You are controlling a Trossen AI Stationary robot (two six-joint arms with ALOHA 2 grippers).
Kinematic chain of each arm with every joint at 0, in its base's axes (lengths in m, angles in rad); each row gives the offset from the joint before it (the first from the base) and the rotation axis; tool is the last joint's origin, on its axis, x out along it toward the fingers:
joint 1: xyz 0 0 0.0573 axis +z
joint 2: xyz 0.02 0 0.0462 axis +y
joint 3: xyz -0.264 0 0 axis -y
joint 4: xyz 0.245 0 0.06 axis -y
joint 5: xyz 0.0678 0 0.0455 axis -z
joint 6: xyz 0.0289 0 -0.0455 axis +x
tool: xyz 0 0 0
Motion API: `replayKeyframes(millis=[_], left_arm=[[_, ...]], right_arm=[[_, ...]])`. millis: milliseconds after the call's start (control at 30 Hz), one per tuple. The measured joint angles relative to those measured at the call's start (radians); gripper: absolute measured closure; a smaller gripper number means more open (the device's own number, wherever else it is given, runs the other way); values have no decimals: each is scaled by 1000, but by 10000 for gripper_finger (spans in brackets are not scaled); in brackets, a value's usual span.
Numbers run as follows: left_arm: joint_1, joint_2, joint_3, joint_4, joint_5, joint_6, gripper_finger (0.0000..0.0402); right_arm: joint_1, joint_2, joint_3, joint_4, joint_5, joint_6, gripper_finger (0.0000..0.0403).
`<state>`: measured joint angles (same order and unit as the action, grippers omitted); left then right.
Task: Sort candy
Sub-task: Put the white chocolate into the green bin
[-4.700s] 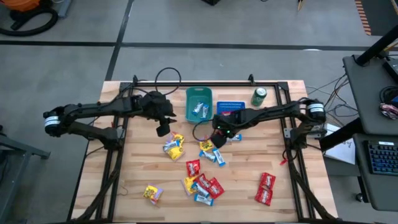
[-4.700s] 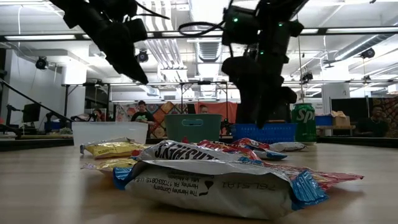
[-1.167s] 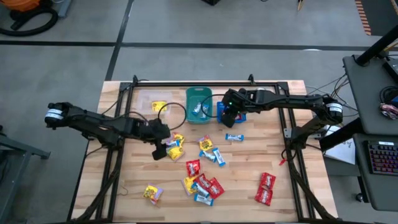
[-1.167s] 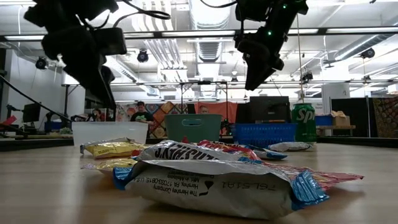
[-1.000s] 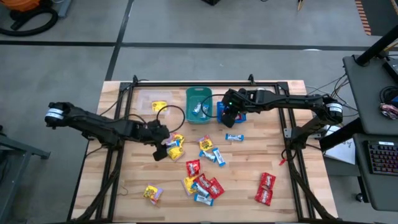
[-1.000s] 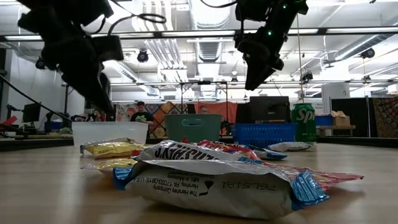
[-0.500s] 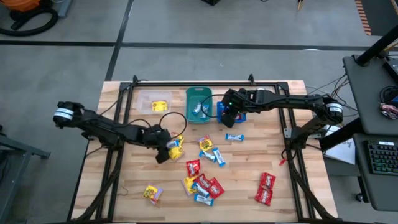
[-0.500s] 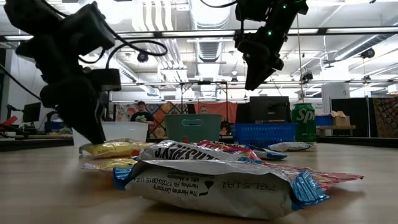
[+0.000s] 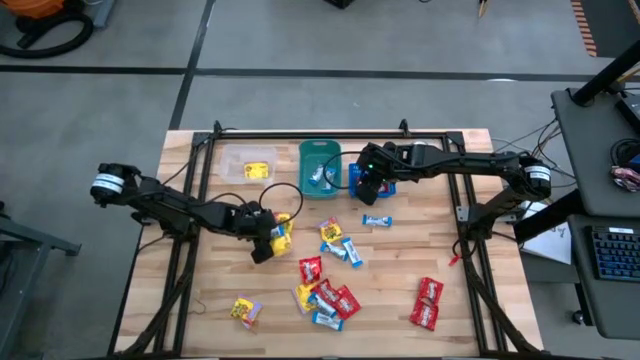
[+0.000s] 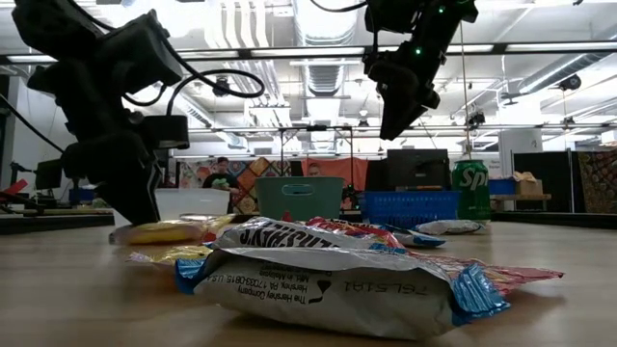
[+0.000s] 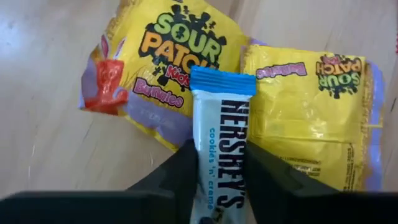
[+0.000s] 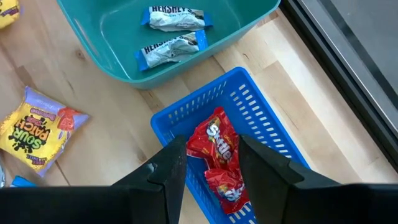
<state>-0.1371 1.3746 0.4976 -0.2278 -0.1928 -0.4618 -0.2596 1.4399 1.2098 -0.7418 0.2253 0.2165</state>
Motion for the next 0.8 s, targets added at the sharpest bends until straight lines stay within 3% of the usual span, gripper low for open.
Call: replayKeyframes(millis=[200, 500, 600, 800], left_arm=[[0, -9, 1, -15, 30, 0, 355], [0, -56, 81, -142, 50, 48, 353], [0, -85, 119, -143, 46, 109, 353], [11, -111, 228, -134, -124, 304, 352]], right_arm=[[0, 0, 0, 0, 0, 0, 266], [0, 0, -1, 15, -2, -8, 266], [0, 0, -7, 65, -48, -40, 266], [0, 0, -56, 251, -211, -105, 266]])
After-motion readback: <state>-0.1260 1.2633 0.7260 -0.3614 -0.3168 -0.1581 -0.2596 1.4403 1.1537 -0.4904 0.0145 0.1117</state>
